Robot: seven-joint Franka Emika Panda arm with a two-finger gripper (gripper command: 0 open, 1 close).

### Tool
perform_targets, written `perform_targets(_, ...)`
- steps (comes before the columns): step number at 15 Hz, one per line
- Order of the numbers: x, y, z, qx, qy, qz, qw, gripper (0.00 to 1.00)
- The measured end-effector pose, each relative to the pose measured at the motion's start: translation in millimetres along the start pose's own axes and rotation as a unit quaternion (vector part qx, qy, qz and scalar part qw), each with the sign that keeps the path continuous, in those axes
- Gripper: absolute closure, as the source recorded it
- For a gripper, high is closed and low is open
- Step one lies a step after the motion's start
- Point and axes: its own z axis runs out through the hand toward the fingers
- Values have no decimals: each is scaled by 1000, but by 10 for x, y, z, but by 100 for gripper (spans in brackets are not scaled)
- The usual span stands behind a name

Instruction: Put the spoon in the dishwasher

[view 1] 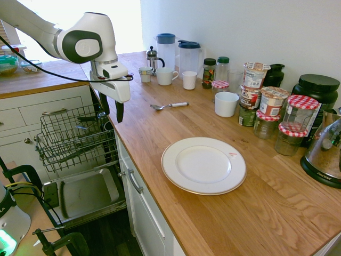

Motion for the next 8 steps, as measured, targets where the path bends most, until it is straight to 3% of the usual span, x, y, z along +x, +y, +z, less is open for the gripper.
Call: perform_targets(8, 443, -205, -206, 41, -15, 74, 996, 0)
